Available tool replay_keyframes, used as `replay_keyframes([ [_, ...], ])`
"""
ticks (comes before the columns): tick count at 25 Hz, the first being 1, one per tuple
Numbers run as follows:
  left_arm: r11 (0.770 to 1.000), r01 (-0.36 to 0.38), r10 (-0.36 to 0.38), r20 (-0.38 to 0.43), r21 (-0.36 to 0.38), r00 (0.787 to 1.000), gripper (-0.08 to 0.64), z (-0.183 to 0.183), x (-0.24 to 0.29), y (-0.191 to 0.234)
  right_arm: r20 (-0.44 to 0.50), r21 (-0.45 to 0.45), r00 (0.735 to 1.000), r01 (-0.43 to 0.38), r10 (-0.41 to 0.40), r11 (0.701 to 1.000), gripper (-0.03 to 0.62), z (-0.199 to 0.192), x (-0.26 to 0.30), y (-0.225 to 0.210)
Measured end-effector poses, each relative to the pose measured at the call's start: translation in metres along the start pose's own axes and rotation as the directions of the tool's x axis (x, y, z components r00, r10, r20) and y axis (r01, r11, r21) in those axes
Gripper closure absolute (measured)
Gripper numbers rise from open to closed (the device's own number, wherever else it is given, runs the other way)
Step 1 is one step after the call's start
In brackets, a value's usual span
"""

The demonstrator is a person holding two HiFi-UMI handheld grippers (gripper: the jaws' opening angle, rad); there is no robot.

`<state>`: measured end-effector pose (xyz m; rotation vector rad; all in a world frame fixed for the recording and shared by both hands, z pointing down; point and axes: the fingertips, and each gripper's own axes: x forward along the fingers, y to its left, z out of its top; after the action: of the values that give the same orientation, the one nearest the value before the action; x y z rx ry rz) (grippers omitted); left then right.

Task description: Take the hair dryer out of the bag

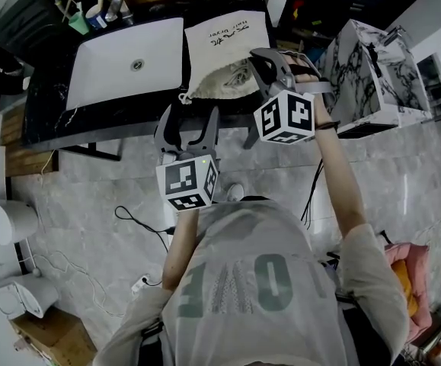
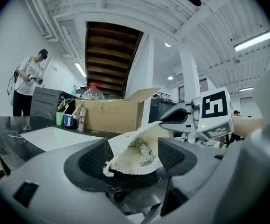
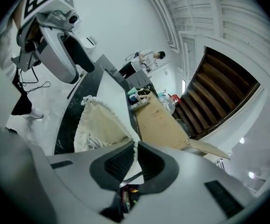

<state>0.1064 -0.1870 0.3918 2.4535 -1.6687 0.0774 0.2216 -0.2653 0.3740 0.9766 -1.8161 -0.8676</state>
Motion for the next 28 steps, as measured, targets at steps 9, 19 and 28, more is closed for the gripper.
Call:
replay_keyframes([
  [9,0.977,0.163,-0.159,0.040,-0.135,0.986,0.239,0.009,0.019,-0.038,0.012,0.035,1.000,0.003,-0.003,0.999,0.543,0.000,0.001,-0.004],
  [19,0.918,0.294,-0.320,-0.058,-0.266,0.946,0.239,-0.012,0.095,-0.077,0.036,0.080,0.999,-0.012,0.009,0.997,0.543,-0.006,-0.006,-0.005],
  [28,0.949,0.214,-0.268,-0.230,-0.231,0.936,0.241,-0.036,0.170,-0.059,0.053,0.123,0.998,-0.022,0.015,0.992,0.543,-0.009,-0.008,-0.005],
])
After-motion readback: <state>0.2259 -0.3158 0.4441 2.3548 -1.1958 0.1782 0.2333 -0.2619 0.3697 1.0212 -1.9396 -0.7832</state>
